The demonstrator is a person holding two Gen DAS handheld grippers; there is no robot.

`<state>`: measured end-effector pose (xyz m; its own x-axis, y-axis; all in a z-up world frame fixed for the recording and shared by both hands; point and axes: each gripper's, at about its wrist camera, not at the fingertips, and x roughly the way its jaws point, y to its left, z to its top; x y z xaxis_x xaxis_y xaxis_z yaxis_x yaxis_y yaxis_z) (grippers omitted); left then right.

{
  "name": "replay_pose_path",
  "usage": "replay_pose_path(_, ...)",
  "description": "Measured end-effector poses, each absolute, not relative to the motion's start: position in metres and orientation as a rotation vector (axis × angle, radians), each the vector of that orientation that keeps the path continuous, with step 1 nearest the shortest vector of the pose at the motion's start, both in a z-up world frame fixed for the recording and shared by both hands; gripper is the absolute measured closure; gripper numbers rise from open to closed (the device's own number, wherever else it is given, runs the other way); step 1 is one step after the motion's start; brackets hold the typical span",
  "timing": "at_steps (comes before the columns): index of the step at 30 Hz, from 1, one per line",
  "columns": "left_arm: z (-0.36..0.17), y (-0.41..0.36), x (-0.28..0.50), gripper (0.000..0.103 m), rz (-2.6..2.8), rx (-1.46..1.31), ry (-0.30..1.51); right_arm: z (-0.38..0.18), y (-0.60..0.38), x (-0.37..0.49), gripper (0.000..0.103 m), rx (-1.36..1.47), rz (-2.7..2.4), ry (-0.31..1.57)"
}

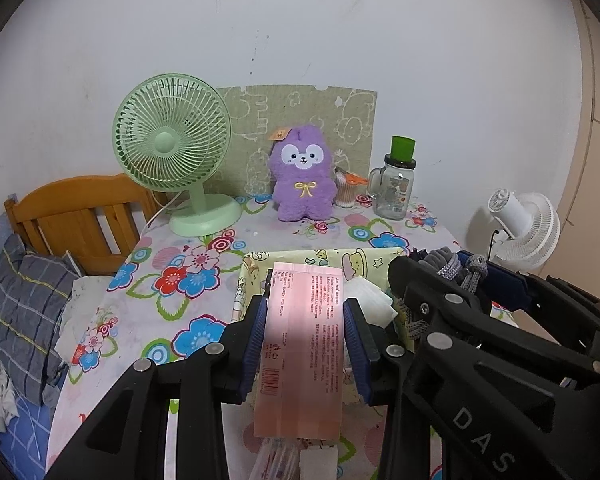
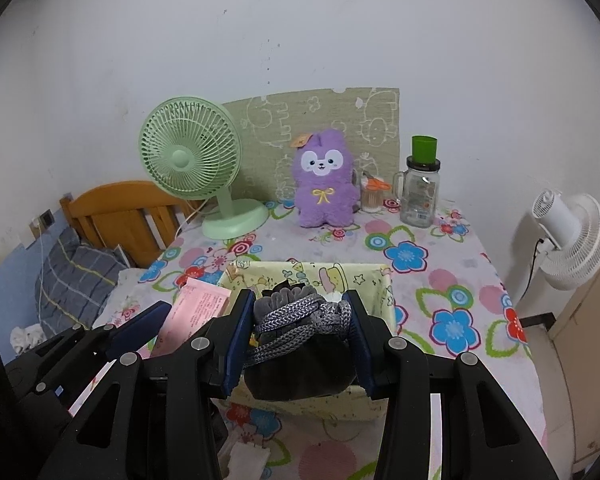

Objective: Organize soft objects
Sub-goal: 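Lower the pink packet and grey pouch into the fabric box with both grippers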

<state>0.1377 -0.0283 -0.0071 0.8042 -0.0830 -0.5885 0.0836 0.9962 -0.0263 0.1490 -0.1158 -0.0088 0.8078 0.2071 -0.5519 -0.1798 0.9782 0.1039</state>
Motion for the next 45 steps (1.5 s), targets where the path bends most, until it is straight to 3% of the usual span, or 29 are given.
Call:
replay_pose_path(41, -0.065, -0.022, 0.229, 0.064, -0.087, 0.012, 0.754, -0.064, -0.103, 0.255, 0.055, 0.01, 0.243, 0.686)
replay_pose_path(45, -0.069, -0.022, 0.233, 0.063, -0.087, 0.013, 0.763, -0.07, -0.102, 0.26, 0.049, 0.01, 0.248, 0.703)
